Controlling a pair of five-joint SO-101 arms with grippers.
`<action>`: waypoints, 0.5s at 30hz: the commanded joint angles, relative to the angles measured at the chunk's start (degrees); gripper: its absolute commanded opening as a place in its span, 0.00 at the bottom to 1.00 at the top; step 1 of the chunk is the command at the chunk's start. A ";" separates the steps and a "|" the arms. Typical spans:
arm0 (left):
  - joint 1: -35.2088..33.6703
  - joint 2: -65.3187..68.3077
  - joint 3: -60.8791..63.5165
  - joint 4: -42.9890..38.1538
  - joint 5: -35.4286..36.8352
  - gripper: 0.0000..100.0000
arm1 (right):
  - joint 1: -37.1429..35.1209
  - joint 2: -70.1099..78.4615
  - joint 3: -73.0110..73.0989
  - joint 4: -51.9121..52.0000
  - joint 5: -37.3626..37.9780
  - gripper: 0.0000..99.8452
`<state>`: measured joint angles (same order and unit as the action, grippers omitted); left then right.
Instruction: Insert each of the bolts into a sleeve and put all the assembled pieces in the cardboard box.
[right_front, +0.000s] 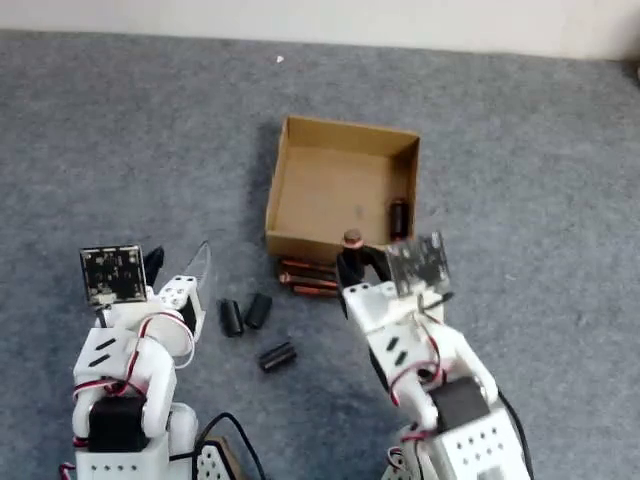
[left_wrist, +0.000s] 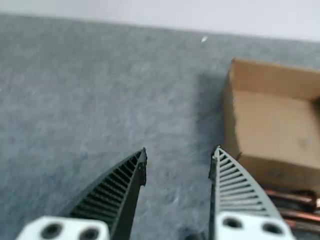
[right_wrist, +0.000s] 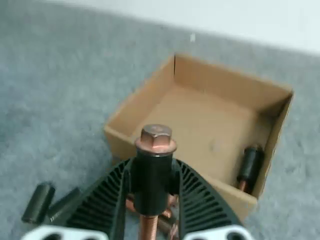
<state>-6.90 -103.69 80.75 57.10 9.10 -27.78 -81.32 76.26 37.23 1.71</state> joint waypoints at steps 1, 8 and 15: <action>-4.44 -0.22 1.89 -0.88 -0.53 0.22 | 0.84 11.91 -11.38 -0.04 -0.88 0.00; -10.33 -0.22 10.51 -8.88 -0.44 0.22 | 1.01 33.63 -30.29 -0.13 -2.02 0.00; -11.82 -0.22 15.16 -11.34 -0.44 0.22 | 2.77 51.21 -43.47 -6.20 -2.02 0.00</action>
<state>-17.80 -103.60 95.34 47.60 9.10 -27.34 -34.64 39.96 36.44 0.22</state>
